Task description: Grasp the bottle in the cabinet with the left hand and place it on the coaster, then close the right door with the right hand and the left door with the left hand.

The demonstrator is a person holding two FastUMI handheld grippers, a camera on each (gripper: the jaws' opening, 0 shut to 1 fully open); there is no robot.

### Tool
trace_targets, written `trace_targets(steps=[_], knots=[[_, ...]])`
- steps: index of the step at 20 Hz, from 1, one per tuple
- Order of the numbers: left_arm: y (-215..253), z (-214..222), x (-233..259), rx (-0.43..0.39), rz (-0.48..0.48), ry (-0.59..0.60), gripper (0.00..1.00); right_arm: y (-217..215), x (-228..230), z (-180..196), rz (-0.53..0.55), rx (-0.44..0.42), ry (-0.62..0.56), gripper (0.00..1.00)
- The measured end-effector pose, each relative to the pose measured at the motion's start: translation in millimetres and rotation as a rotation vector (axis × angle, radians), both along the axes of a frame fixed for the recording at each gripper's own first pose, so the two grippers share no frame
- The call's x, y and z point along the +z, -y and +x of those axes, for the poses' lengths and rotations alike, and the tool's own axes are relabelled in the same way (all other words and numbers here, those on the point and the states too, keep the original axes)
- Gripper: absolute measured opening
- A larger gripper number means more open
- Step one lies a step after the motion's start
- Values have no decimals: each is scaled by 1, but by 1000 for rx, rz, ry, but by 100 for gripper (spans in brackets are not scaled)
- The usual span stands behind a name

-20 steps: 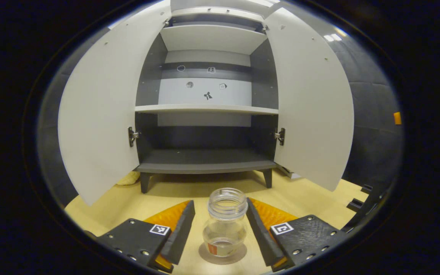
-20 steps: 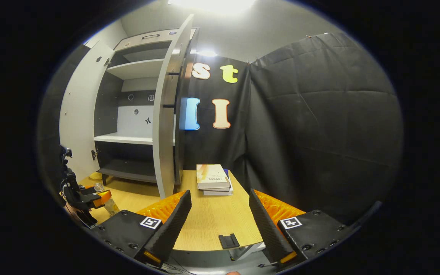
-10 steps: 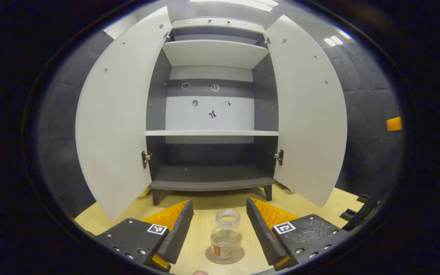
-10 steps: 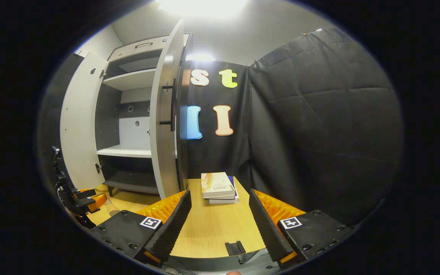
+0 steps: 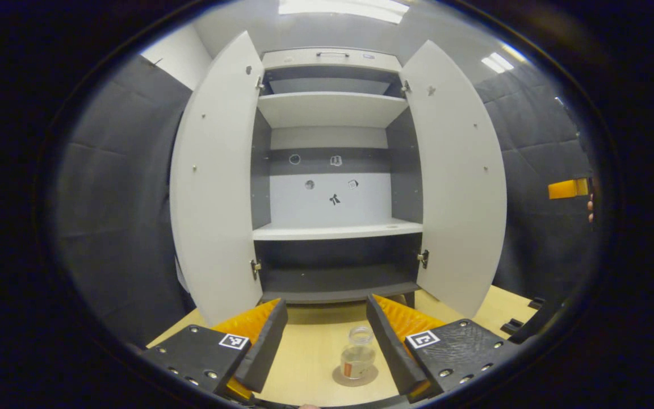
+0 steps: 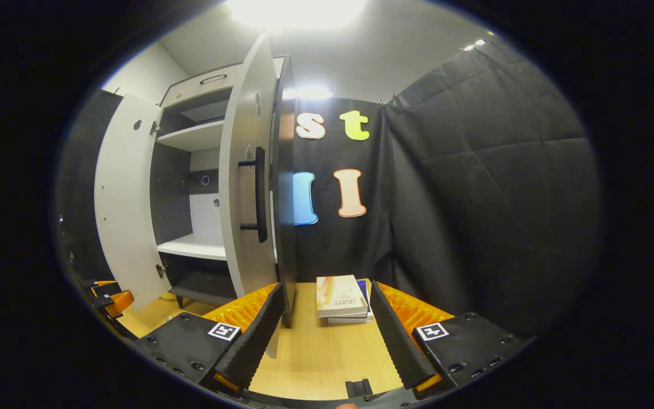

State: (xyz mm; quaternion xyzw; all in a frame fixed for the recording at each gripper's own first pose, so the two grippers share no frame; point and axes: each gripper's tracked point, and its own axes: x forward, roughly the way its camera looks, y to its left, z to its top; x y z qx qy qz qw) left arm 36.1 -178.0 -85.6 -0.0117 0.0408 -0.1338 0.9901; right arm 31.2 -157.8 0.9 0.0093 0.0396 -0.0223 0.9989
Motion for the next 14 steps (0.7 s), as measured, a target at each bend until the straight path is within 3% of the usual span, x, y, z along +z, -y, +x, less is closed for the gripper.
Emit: trace_targets(steps=[4, 14], knots=[[-45, -5, 20, 67, 16, 17, 85, 7, 20, 22, 4, -7, 15, 97], [-151, 4, 35, 186, 18, 24, 86, 18, 47, 74, 139, -124, 19, 97]])
